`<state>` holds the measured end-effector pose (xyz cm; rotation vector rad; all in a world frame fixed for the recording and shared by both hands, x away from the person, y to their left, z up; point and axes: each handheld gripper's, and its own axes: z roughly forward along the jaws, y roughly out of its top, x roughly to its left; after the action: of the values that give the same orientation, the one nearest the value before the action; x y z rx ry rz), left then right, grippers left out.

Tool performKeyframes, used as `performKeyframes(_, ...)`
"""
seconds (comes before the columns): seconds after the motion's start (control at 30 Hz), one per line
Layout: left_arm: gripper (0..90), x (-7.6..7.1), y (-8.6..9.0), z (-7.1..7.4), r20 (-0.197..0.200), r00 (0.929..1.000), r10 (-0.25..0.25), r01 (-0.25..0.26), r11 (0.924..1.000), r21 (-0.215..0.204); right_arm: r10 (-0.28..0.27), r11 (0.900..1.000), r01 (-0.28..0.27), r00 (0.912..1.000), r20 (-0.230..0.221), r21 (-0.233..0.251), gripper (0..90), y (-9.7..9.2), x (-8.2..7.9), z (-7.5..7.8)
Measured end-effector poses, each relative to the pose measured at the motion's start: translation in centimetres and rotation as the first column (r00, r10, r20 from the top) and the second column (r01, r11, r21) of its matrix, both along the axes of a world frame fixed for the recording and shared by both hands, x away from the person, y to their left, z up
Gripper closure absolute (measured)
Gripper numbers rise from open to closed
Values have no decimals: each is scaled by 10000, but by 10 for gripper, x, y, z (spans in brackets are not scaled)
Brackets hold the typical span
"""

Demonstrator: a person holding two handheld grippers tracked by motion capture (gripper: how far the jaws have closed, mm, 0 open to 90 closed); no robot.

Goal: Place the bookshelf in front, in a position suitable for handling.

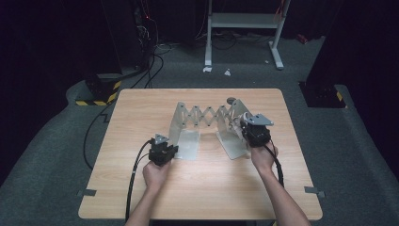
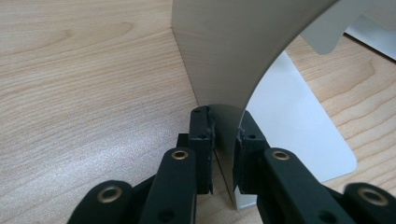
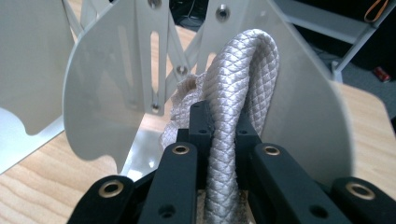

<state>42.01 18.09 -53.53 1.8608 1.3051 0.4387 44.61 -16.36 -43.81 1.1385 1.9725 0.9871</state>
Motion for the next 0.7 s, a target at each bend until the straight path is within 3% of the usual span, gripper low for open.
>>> performKeyframes(0.23,799,0,0,0,2,10000,3,-3,10000,2,16,10000,-15,9993,-370,22,837,-2,-2,-16)
performKeyframes(0.43,799,0,0,0,1,10000,5,-5,10000,0,-15,10000,14,9952,-974,-7,837,-2,-1,-40)
performKeyframes(0.7,799,0,0,0,2,10000,5,-5,10000,4,-123,9999,113,9880,-1537,-73,836,-4,2,-60)
